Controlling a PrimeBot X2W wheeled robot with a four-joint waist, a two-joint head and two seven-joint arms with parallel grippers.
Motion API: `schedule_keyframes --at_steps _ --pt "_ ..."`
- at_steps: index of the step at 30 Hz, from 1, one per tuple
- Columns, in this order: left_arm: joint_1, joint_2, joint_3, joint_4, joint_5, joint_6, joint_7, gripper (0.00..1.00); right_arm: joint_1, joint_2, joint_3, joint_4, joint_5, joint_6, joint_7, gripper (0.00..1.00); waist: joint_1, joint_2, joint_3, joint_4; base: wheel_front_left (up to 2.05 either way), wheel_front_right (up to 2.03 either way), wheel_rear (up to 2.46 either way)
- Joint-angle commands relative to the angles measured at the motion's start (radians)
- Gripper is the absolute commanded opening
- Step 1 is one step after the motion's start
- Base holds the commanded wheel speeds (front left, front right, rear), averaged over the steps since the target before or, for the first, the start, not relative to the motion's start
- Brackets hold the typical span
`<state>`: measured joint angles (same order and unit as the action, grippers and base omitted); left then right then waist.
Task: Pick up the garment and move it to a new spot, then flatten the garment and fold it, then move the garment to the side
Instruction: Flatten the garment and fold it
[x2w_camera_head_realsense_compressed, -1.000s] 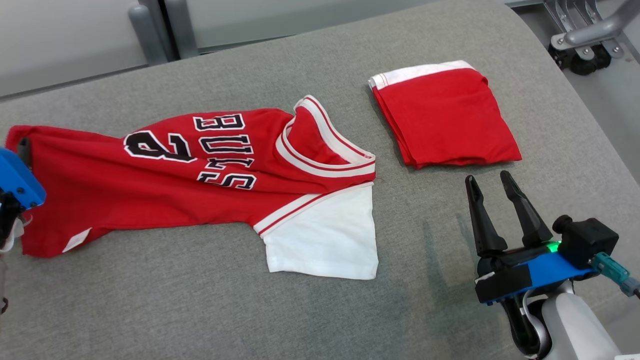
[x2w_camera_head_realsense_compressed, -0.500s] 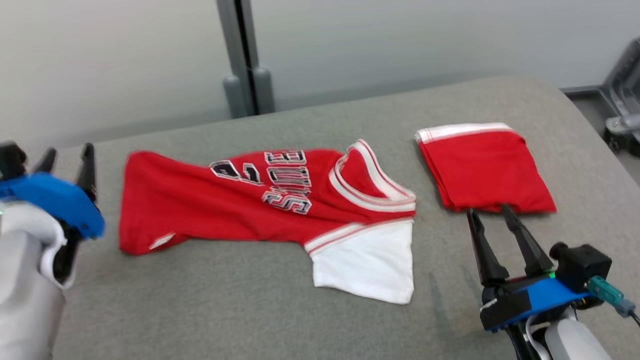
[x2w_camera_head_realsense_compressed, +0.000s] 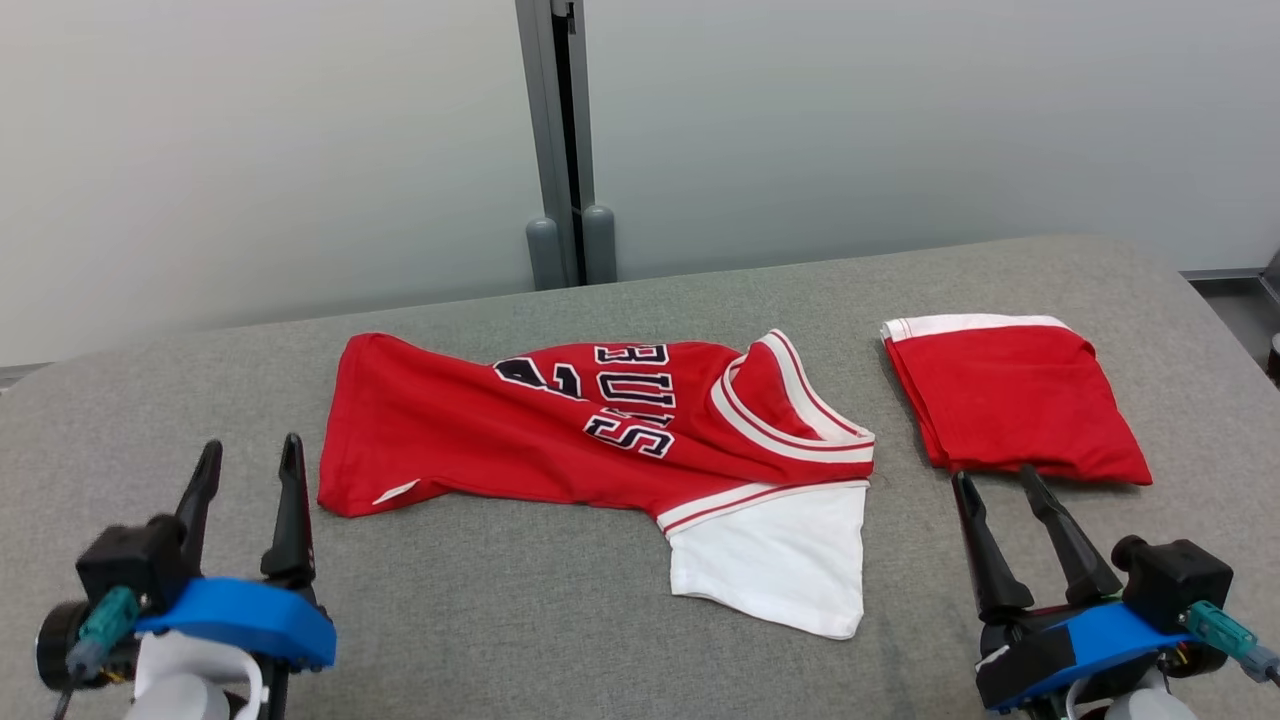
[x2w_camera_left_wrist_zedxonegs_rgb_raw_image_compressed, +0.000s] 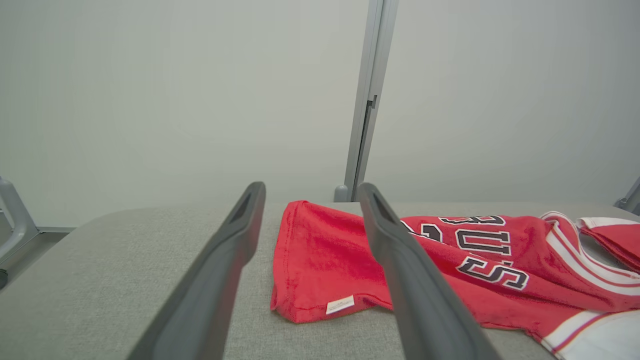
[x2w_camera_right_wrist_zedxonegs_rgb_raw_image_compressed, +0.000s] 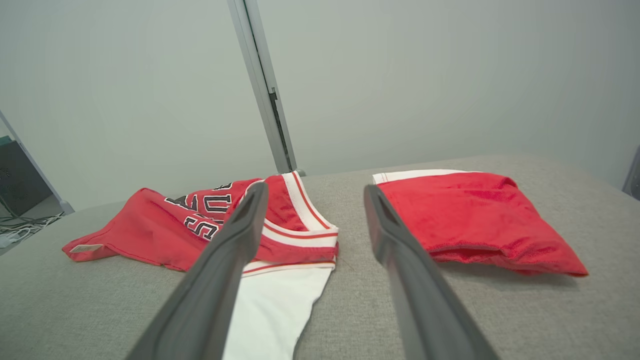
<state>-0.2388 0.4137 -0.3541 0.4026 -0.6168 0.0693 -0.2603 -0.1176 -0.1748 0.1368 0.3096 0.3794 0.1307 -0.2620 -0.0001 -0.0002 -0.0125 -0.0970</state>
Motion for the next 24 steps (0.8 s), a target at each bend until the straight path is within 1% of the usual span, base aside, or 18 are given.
schedule_keyframes --at_steps 1,3,6,9,11,16,19,22,24 --pt "0.059 -0.011 0.025 -0.059 0.025 0.022 -0.005 1.0 0.016 -0.004 -0.005 -0.005 -0.002 0.0 -0.004 1.0 0.0001 0.0002 -0.004 0.005 0.0 0.0 0.0" --pt "0.127 -0.042 0.067 -0.142 0.053 0.044 -0.005 1.0 0.025 -0.006 -0.009 -0.011 -0.006 0.0 -0.004 1.0 0.0001 0.0002 -0.009 0.013 0.0 0.0 0.0" --pt "0.221 -0.084 0.114 -0.225 0.104 0.056 -0.006 1.0 0.035 -0.009 -0.015 -0.016 -0.007 0.0 -0.004 1.0 0.0001 0.0002 -0.016 0.025 0.0 0.0 0.0" --pt "0.284 -0.134 0.14 -0.261 0.136 0.041 -0.006 1.0 0.047 -0.012 -0.017 -0.015 -0.003 0.0 -0.004 1.0 0.0001 0.0002 -0.019 0.037 0.0 0.0 0.0" --pt "0.304 -0.156 0.146 -0.259 0.156 0.026 -0.006 1.0 0.051 -0.012 -0.015 -0.01 0.0 0.0 -0.004 1.0 0.0001 0.0002 -0.021 0.043 0.0 0.0 0.0" --pt "0.304 -0.192 0.171 -0.237 0.191 -0.012 -0.006 1.0 0.045 -0.015 -0.004 0.004 0.006 0.0 -0.004 1.0 0.0001 0.0002 -0.022 0.049 0.0 0.0 0.0" --pt "0.299 -0.207 0.183 -0.226 0.209 -0.03 -0.006 1.0 0.039 -0.015 0.018 0.041 0.019 0.0 -0.004 1.0 0.0001 0.0002 -0.02 0.054 0.0 0.0 0.0" --pt "0.298 -0.219 0.194 -0.216 0.224 -0.044 -0.006 1.0 0.013 -0.013 0.059 0.142 0.065 0.0 0.061 1.0 0.0001 0.0002 -0.015 0.06 0.0 0.0 0.0" --pt "0.292 -0.226 0.199 -0.209 0.234 -0.053 -0.006 1.0 -0.017 -0.004 0.085 0.211 0.086 0.0 0.141 1.0 0.0001 0.0002 -0.012 0.066 0.0 0.0 0.0"
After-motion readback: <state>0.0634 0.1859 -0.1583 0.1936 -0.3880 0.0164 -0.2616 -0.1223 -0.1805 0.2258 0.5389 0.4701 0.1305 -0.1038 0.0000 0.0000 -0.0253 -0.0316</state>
